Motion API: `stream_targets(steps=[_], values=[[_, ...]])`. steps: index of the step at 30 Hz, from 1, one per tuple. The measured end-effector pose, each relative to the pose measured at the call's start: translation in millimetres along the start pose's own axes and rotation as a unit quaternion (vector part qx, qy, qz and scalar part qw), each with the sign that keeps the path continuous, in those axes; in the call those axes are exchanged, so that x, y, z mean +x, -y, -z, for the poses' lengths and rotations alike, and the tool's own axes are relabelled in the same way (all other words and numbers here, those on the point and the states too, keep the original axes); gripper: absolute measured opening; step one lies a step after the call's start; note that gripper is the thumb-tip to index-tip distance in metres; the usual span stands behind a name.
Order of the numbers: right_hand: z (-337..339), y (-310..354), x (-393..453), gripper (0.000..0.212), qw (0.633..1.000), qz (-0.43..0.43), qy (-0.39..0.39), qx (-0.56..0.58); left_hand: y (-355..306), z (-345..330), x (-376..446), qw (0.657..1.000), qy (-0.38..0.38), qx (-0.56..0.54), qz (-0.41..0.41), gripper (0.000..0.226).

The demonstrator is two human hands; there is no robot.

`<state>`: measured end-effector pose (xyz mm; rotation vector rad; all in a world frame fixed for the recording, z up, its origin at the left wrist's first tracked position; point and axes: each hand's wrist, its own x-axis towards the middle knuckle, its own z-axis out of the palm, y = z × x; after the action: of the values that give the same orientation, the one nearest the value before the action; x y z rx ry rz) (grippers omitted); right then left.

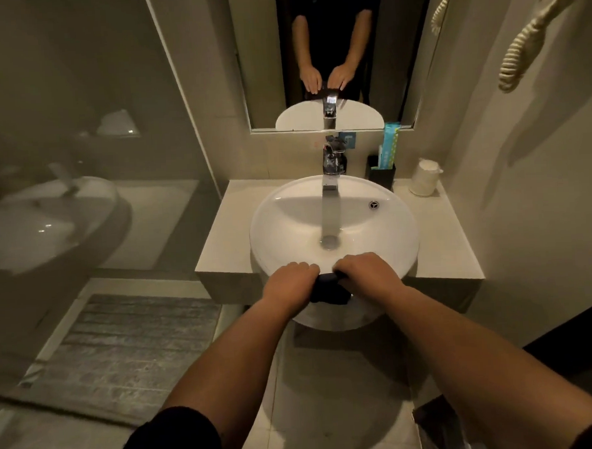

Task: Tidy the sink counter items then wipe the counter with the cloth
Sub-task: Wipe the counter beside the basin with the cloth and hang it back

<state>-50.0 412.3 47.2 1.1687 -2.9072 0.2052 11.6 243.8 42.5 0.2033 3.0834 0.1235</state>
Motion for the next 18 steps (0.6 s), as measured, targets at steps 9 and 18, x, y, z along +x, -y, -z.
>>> stream_targets(steps=[9, 18], values=[[33.0, 49.9, 78.9, 0.018, 0.997, 0.059, 0.006, 0.058, 58.1, 34.4, -5.6, 0.974, 0.001, -0.156, 0.163, 0.025], [17.6, 82.1, 183.0, 0.014, 0.993, 0.083, 0.029, 0.075, 155.2, 24.7, 27.7, 0.949, 0.011, -0.247, 0.196, 0.034]])
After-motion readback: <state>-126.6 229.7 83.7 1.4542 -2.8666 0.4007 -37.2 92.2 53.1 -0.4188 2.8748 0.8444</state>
